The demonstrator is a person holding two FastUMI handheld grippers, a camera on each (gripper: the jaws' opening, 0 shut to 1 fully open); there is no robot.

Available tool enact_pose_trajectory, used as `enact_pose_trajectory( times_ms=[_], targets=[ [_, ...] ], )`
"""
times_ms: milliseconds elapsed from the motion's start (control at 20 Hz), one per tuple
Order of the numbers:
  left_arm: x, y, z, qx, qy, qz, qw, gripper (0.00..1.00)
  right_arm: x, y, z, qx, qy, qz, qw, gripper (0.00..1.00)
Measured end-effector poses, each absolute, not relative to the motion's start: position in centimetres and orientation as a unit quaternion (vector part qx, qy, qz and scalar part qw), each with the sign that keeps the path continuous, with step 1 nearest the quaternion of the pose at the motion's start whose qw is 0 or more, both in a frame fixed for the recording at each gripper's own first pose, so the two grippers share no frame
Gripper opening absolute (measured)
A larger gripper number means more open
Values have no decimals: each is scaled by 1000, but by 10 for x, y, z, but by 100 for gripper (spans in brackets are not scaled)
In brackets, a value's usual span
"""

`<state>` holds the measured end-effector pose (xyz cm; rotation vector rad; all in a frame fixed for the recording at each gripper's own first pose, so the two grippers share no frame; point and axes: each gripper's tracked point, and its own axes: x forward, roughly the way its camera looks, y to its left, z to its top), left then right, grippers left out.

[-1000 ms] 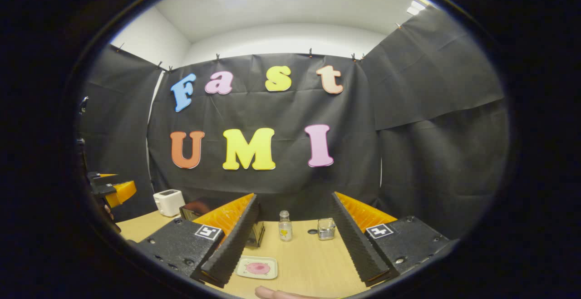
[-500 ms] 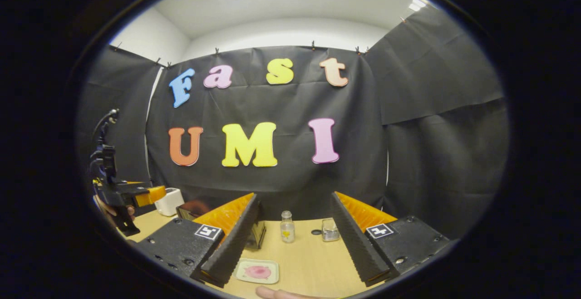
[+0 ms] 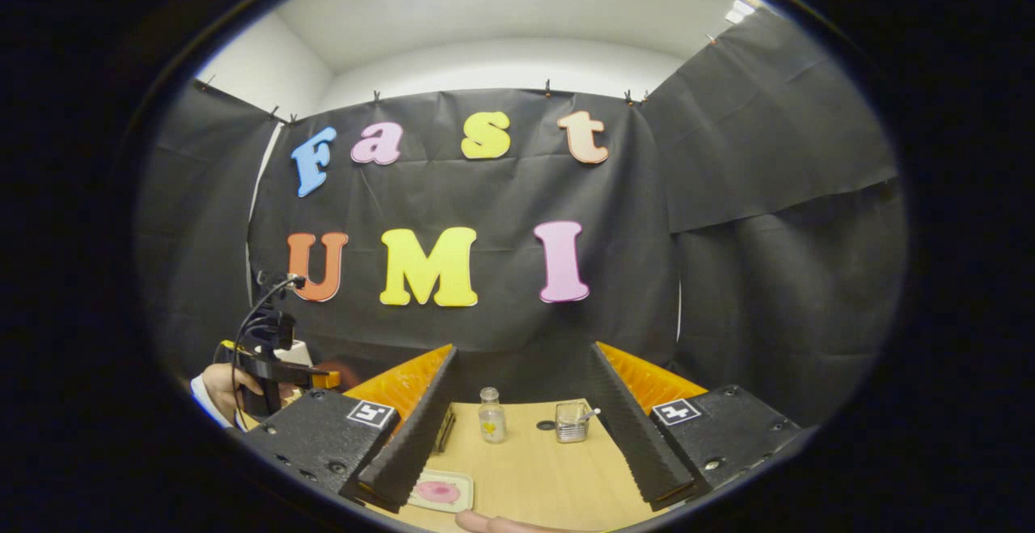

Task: Open the electric oven with the left hand, put the food in, and close the electric oven.

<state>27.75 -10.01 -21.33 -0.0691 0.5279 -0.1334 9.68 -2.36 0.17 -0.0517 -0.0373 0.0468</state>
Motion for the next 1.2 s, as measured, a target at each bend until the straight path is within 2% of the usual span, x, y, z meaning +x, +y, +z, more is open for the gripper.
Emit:
enact_pose_trajectory(
  times_ms=[150,200,250,350,400,450,950,1000,1050,1200],
  targets=[
    [293,-108,-237,-56,290,-71,953,95,95,-31,4,-29,-23,19,999,100],
    [297,-110,-243,-61,295,-75,951,84,95,-35,7,-31,-29,11,999,96],
    [302,-112,-249,-63,303,-75,948,95,95,-39,10,-36,-36,3,999,96],
    [301,-111,-257,-49,317,-65,945,95,90,-43,13,-42,-46,-4,998,96],
    [305,-112,-257,-39,313,-69,946,100,88,-42,14,-42,-50,-3,998,96],
    [302,-113,-262,-25,318,-68,945,91,86,-42,15,-42,-53,-2,998,96],
    [280,-109,-264,-18,317,-85,944,94,79,-35,7,-47,-37,7,998,96],
    [275,-109,-264,-19,317,-87,944,93,79,-35,6,-47,-36,7,998,100],
    [270,-108,-266,-15,318,-88,944,94,78,-33,6,-45,-36,9,998,96],
    [255,-106,-270,6,309,-92,947,94,76,-27,5,-42,-34,17,998,96]
  ],
)
